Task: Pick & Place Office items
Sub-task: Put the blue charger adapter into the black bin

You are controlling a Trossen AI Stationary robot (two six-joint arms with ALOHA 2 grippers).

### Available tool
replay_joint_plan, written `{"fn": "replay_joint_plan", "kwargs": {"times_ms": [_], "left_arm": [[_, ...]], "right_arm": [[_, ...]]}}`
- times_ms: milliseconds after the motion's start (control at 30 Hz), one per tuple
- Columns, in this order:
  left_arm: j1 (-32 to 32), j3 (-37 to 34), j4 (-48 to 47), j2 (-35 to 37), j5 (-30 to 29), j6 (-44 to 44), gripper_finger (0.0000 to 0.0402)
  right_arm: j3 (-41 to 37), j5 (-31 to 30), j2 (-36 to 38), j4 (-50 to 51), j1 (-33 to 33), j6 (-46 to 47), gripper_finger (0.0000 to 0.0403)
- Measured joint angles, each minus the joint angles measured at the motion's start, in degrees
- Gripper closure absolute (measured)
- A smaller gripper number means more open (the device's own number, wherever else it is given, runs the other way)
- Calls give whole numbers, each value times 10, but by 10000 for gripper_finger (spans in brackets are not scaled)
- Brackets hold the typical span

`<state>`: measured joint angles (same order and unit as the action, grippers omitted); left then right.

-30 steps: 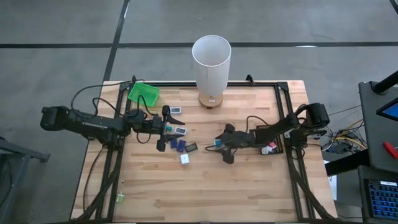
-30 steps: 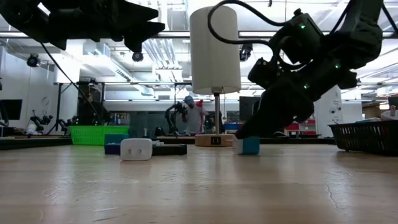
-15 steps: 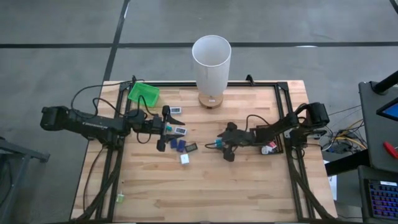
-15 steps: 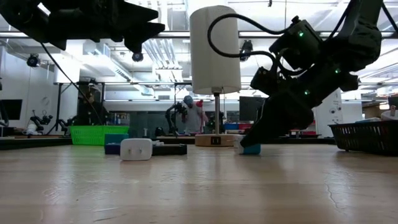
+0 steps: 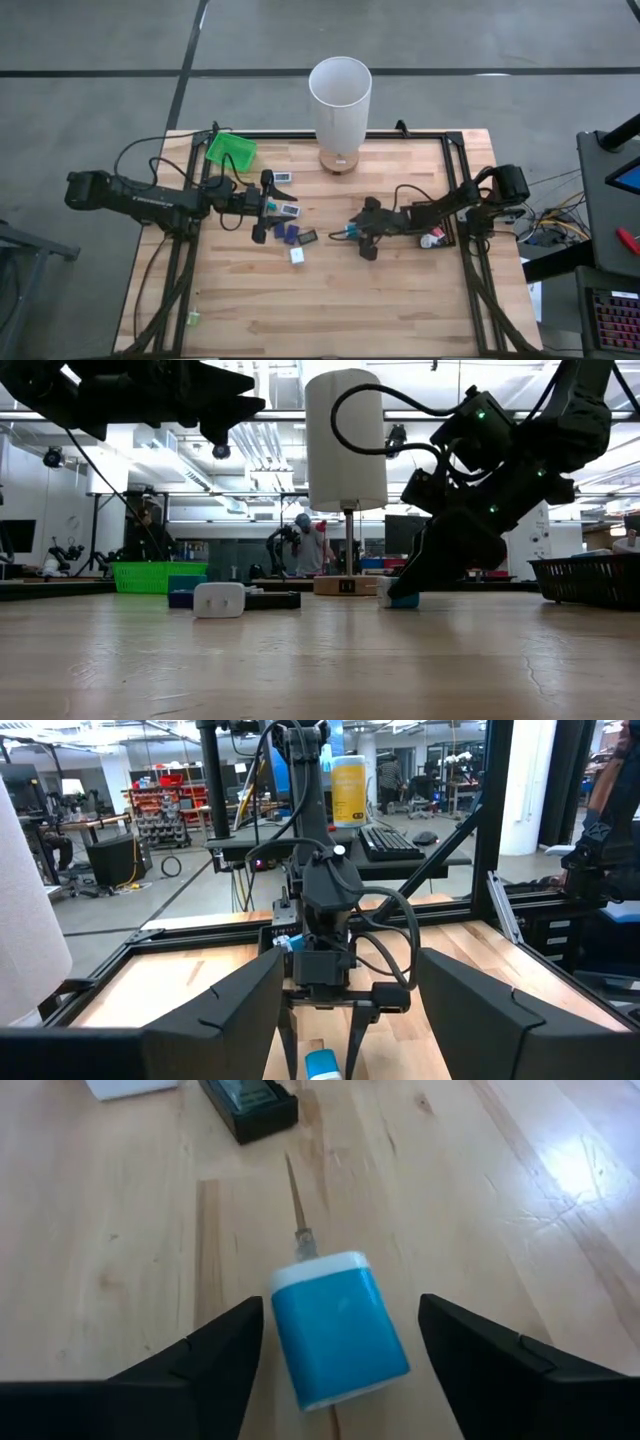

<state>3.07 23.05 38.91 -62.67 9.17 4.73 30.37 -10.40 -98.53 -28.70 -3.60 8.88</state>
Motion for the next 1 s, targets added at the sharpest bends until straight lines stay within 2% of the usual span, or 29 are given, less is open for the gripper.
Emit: {"fn": "replay_joint_plan", "kwargs": {"times_ms": [533,1000], "left_arm": [[0,0,0,0,0,0,165],[0,0,0,0,0,0,165]], "right_arm": [[12,1,-1,7,0,-29,262],[14,1,24,16,-2,-15,260]]}}
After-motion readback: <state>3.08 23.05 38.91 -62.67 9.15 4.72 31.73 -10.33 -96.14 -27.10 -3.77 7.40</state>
